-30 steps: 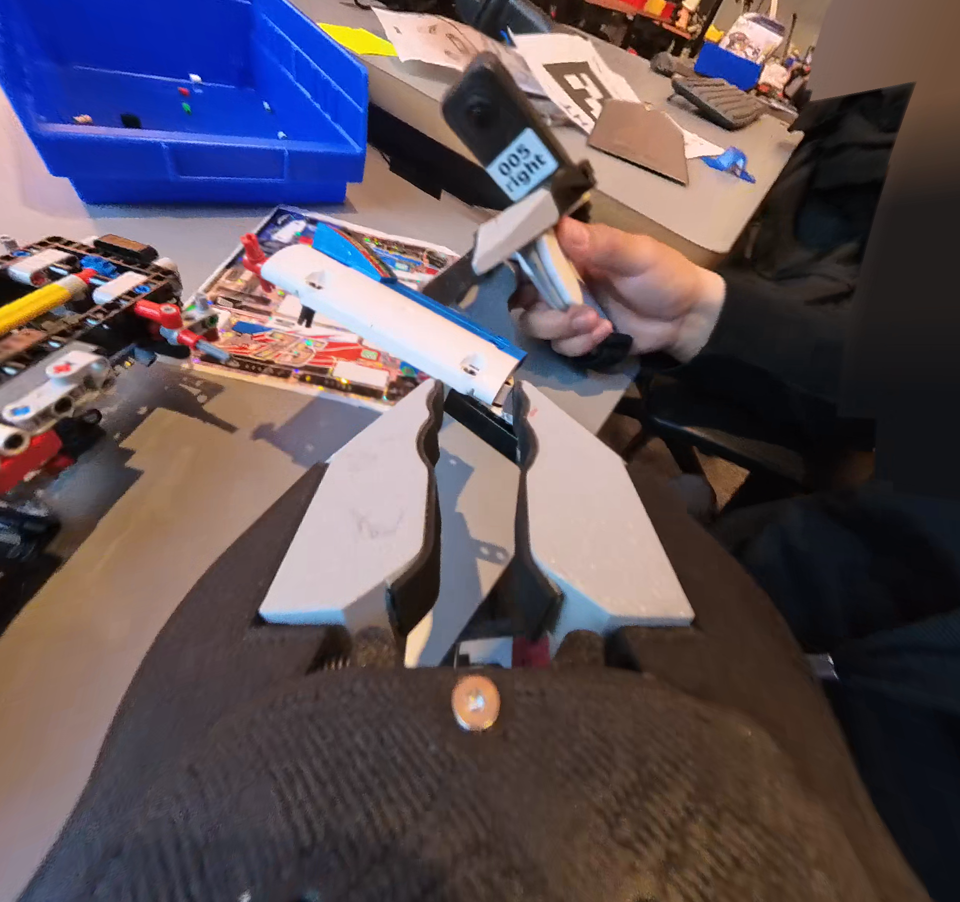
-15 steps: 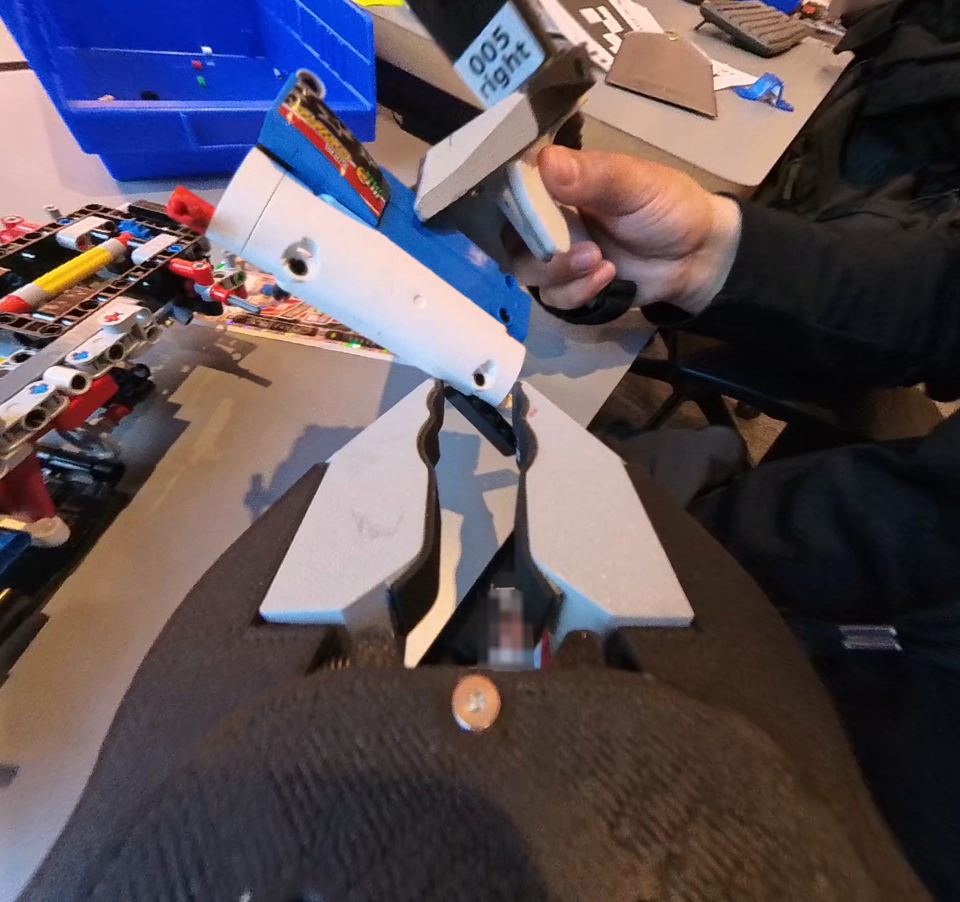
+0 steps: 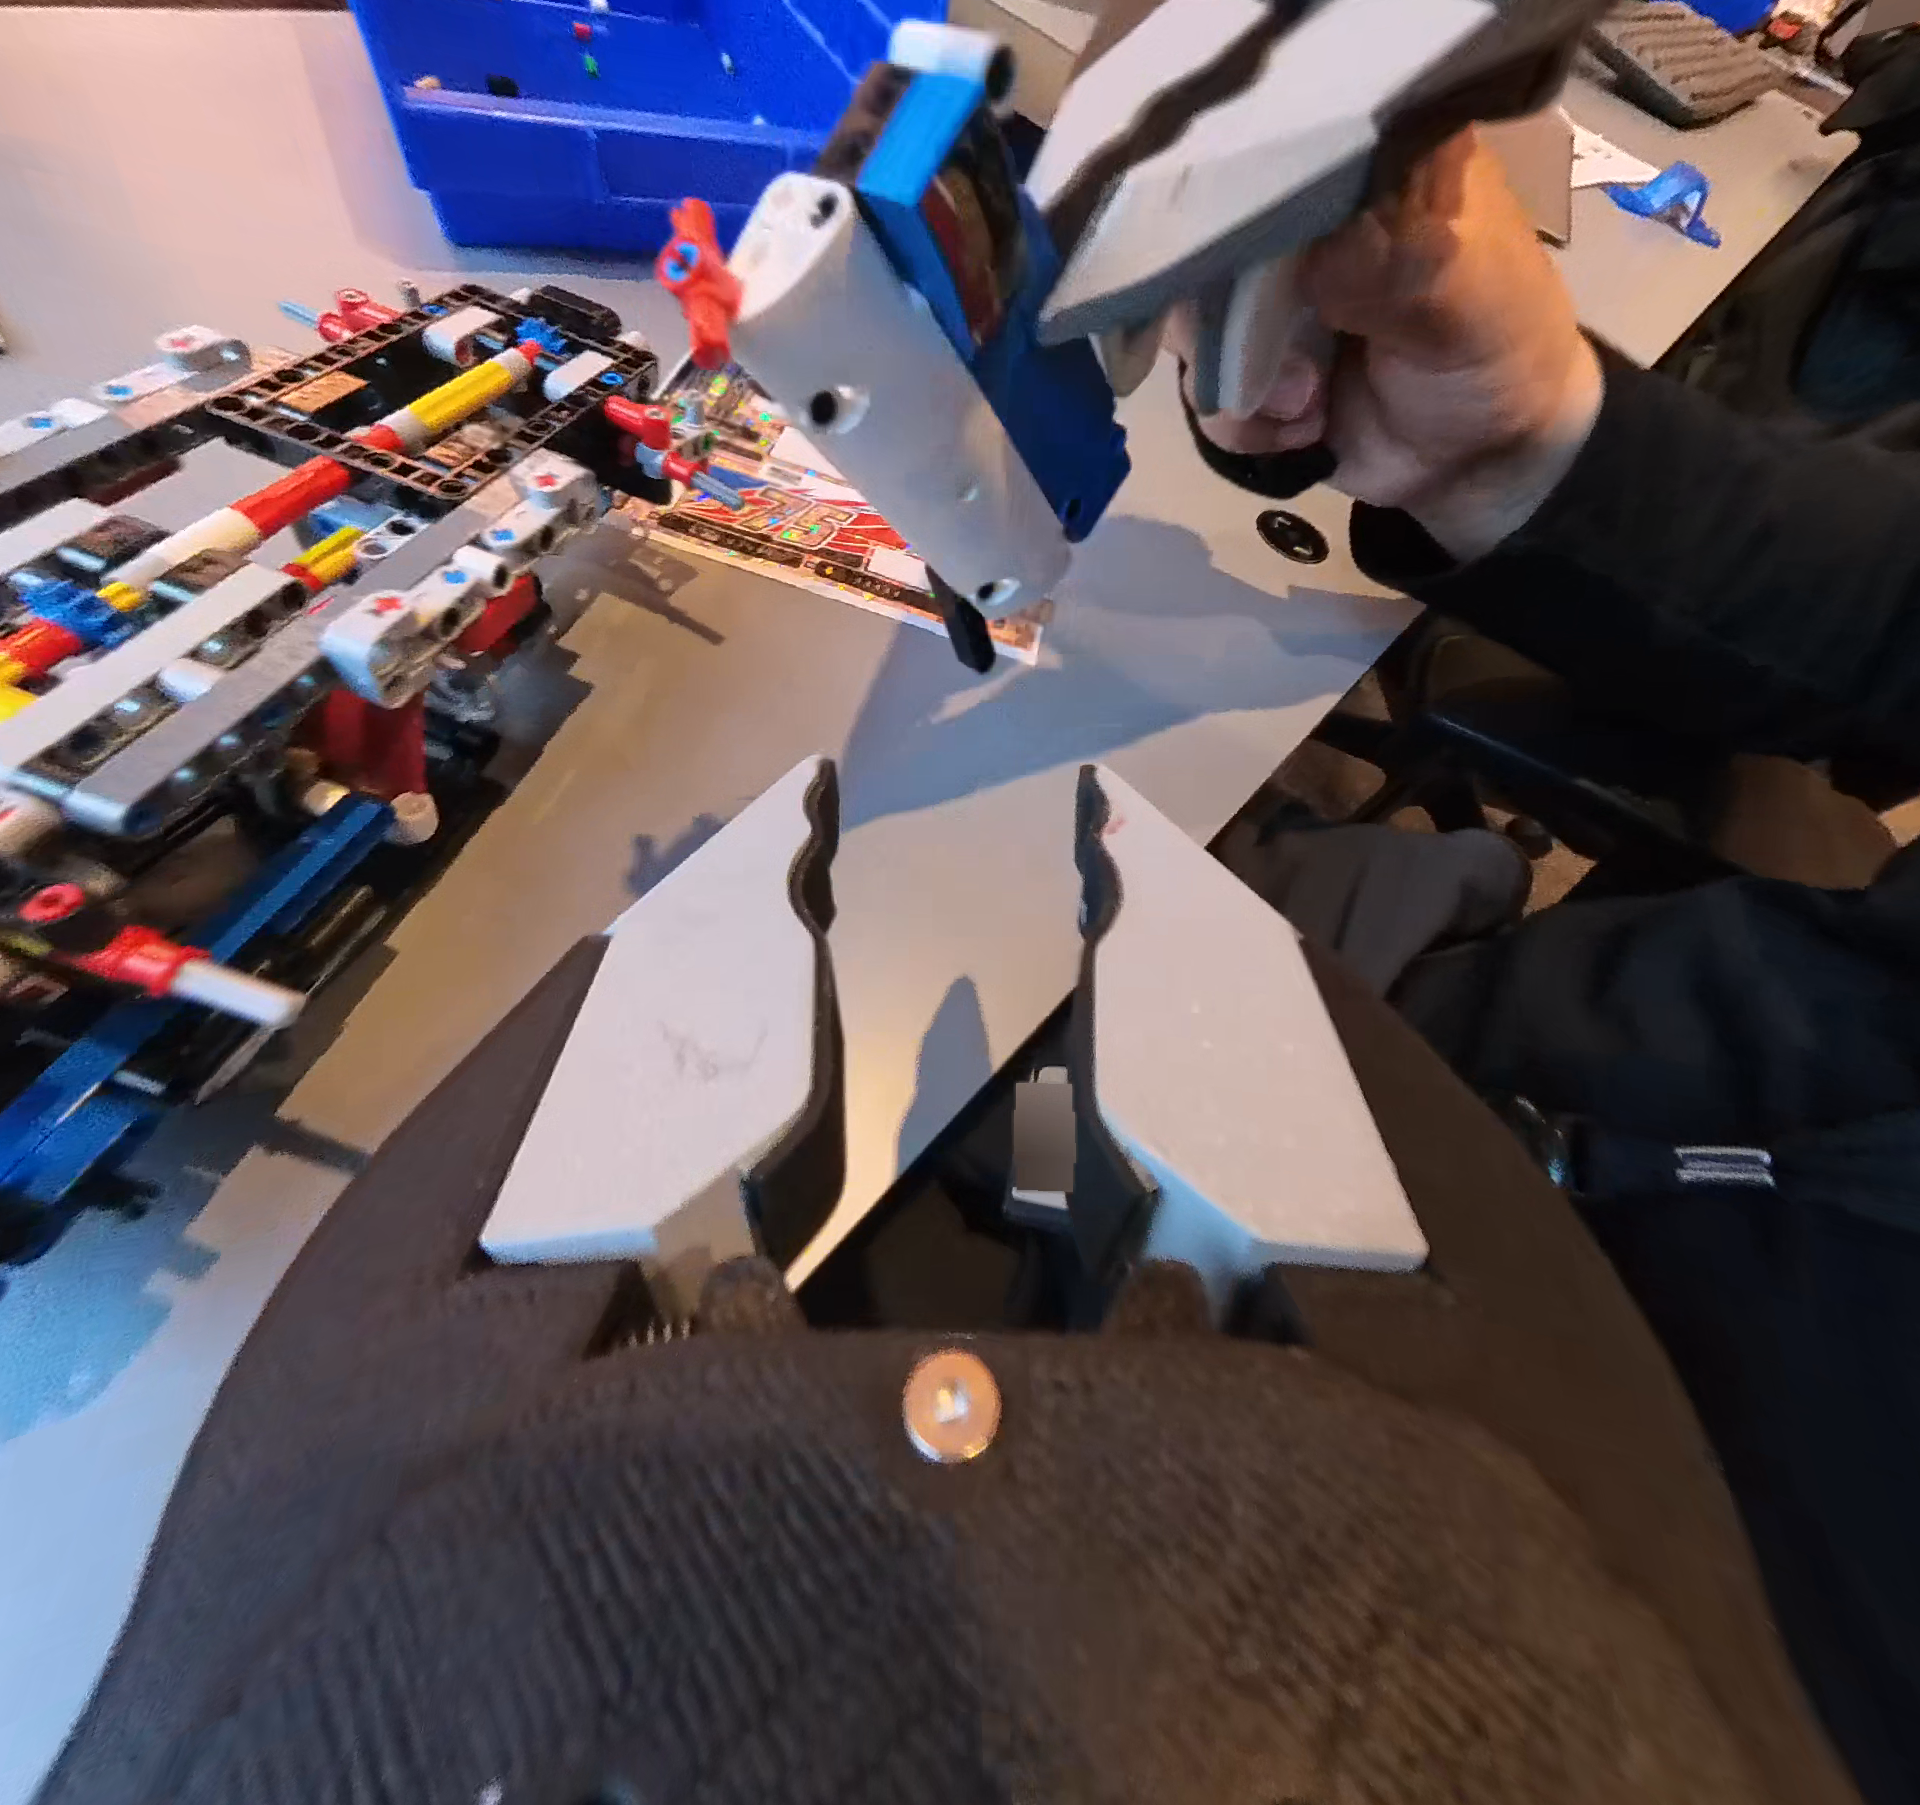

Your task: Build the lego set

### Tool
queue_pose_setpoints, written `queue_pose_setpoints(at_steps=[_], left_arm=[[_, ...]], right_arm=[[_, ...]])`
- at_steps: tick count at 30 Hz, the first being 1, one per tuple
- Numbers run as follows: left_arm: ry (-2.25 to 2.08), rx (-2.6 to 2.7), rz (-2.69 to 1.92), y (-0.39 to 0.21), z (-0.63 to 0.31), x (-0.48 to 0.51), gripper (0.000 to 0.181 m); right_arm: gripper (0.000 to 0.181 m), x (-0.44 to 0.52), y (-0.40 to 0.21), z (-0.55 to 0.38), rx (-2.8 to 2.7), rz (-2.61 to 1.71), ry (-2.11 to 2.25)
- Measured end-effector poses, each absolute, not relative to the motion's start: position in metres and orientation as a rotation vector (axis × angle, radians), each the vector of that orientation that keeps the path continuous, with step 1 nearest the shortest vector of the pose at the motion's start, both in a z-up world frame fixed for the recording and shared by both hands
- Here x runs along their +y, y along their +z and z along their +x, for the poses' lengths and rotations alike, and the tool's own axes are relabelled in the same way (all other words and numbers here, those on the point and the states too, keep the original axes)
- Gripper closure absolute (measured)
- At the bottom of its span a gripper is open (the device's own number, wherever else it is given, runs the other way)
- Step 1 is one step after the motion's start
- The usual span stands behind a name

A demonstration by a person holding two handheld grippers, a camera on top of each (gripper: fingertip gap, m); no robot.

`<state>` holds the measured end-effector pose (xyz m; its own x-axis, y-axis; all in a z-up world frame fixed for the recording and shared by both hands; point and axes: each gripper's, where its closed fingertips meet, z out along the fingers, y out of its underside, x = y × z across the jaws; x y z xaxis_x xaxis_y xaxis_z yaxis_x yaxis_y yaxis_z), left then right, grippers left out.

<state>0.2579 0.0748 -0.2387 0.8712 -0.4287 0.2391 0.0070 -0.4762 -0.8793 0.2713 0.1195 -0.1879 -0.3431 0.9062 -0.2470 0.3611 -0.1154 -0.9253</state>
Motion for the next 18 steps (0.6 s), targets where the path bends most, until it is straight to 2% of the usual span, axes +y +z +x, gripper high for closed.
queue_pose_setpoints(at_steps=[9, 15, 18], left_arm=[[-0.756, 0.236, -1.979, -0.229, 0.241, 0.053, 0.128], [-1.06, 0.102, -1.9, -0.219, 0.239, 0.049, 0.114], [-1.225, 0.003, -1.888, -0.222, 0.241, 0.054, 0.118]], right_arm=[[0.177, 0.094, -0.208, 0.259, -1.722, -0.685, 0.374], [0.178, 0.086, -0.224, 0.25, -1.678, -0.441, 0.078], [0.177, 0.081, -0.23, 0.246, -1.674, -0.379, 0.031]])
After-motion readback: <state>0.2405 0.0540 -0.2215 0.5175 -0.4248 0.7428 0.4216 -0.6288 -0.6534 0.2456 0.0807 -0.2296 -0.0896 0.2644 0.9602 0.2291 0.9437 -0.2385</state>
